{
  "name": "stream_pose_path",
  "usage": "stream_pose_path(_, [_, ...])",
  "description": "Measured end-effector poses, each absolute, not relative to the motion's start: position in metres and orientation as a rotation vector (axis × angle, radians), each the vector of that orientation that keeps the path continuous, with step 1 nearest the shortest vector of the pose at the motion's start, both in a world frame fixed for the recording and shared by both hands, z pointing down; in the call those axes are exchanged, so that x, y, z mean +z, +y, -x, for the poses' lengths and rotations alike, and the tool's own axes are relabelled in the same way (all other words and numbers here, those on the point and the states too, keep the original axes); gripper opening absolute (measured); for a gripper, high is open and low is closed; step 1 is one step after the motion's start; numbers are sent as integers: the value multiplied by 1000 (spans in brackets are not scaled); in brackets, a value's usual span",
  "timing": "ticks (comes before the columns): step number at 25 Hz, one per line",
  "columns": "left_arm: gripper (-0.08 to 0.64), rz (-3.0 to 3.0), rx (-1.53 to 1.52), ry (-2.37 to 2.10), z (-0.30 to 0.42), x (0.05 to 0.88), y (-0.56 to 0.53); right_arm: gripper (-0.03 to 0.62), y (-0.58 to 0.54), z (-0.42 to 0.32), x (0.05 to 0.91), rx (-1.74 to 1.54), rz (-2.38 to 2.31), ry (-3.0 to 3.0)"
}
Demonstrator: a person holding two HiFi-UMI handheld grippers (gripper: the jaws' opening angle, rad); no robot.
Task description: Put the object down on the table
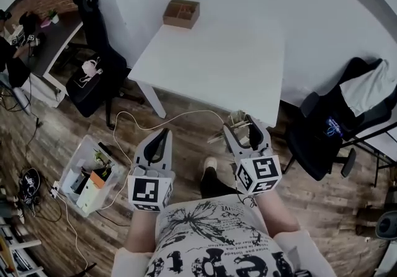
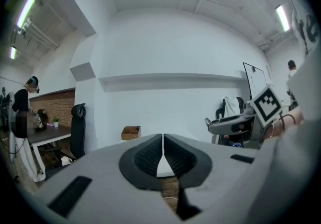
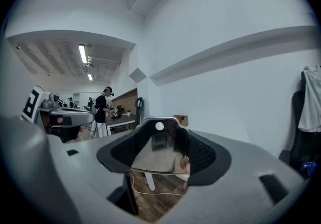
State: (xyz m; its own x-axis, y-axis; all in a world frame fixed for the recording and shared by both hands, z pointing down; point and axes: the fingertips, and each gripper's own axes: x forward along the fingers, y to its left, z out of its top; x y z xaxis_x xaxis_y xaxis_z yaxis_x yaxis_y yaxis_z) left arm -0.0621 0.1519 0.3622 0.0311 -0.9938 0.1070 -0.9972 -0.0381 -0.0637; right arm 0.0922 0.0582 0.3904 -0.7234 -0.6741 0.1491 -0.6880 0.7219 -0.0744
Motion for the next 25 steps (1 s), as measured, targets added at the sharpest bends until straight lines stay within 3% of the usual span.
stream_pose_path(12, [12, -2249, 175, -2174, 98, 356, -22, 279, -113, -51, 384, 168, -1058, -2832])
stream_pose_path(25, [12, -2358, 239, -2055, 119, 371, -129, 279, -200, -37, 407, 210, -1120, -2743])
